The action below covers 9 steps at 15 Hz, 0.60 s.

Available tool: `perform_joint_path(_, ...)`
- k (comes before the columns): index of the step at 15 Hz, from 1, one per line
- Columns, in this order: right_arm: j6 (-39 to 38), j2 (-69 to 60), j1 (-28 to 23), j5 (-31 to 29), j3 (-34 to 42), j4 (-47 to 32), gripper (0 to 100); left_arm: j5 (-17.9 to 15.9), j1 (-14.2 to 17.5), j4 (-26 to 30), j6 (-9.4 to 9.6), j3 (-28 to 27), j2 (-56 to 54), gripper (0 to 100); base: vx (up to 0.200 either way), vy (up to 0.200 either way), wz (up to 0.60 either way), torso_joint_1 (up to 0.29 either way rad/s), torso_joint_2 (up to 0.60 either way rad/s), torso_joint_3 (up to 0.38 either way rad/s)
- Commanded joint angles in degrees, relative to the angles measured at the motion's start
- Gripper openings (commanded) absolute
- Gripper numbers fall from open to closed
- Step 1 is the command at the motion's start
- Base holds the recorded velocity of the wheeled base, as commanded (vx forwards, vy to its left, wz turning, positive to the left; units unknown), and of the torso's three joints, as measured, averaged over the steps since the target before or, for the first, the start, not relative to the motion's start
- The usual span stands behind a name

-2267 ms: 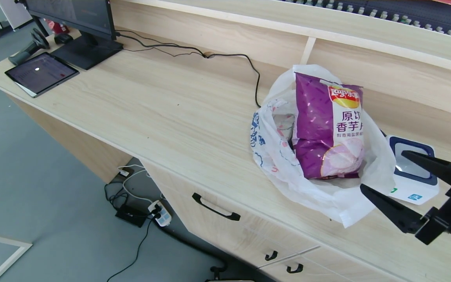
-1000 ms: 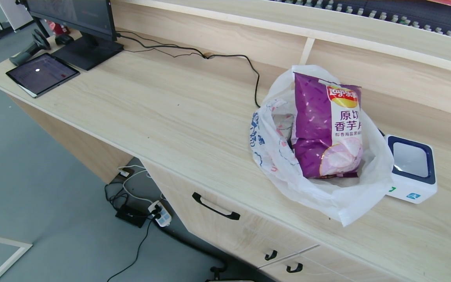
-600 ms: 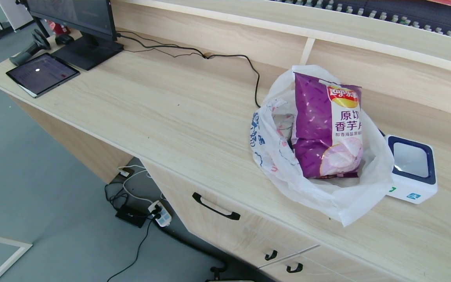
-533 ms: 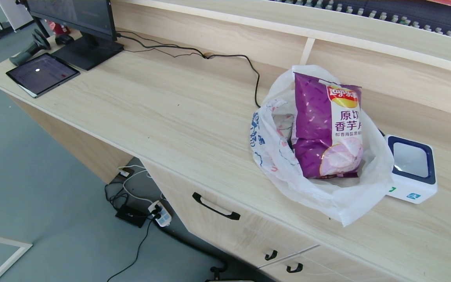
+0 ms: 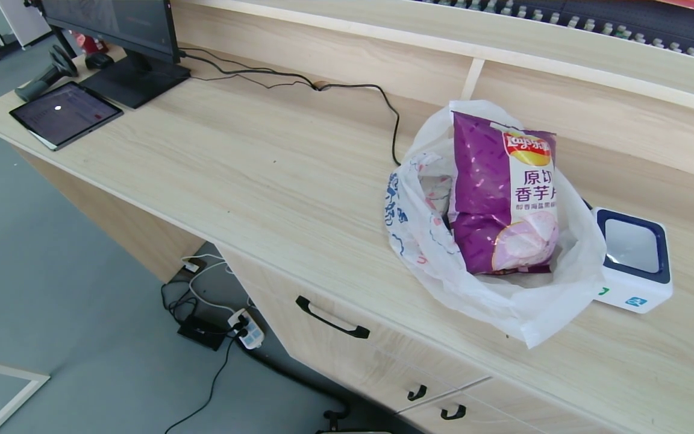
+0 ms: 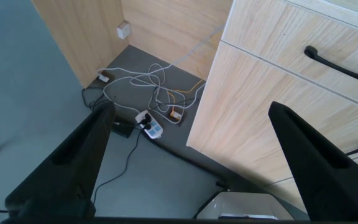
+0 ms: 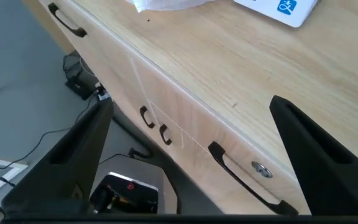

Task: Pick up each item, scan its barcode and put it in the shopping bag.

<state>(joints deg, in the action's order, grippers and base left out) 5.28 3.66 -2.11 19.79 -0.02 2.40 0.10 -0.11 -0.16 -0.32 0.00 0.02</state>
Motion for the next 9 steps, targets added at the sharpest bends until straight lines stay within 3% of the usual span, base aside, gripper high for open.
perform_joint_path(1, -0.1, -3.7, 1.6, -1.7, 0.0, 0.1, 100, 0.0, 0.0, 0.0, -0.03, 0.0, 0.0, 100, 0.0, 0.0, 0.0, 0.0, 0.0, 0.0)
perform_joint_path(4, 1.7, -3.6, 1.7, -15.3, 0.0, -0.9, 100, 0.0, 0.0, 0.0, 0.05, 0.0, 0.0, 100, 0.0, 0.0, 0.0, 0.0, 0.0, 0.0)
perform_joint_path(7, 0.3, -3.5, 1.8, -15.7, 0.0, -1.8, 100, 0.0, 0.0, 0.0, 0.14, 0.0, 0.0, 100, 0.0, 0.0, 0.0, 0.0, 0.0, 0.0)
perform_joint_path(9, -5.3, -3.6, 1.8, -17.1, 0.0, -2.3, 100, 0.0, 0.0, 0.0, 0.05, 0.0, 0.0, 100, 0.0, 0.0, 0.0, 0.0, 0.0, 0.0)
